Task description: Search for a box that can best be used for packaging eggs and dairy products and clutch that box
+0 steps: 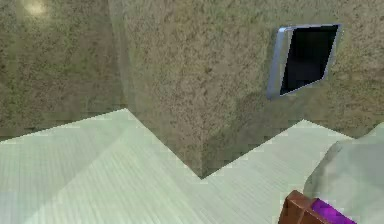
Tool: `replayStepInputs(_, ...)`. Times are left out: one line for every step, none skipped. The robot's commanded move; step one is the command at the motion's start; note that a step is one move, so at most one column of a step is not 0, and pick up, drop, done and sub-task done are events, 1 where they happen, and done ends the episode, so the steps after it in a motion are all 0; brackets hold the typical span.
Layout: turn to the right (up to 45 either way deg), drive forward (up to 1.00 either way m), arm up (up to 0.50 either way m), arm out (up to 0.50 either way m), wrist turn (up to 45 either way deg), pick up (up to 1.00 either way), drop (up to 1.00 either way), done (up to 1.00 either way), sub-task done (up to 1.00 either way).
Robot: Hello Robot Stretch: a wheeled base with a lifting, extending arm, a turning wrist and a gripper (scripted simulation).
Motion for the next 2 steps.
replayStepInputs(45.0,0.0,0.0,0.0,0.0,0.0,0.0,0.0,0.0)
replayStepInputs(45.0,0.0,0.0,0.0,0.0,0.0,0.0,0.0,0.0)
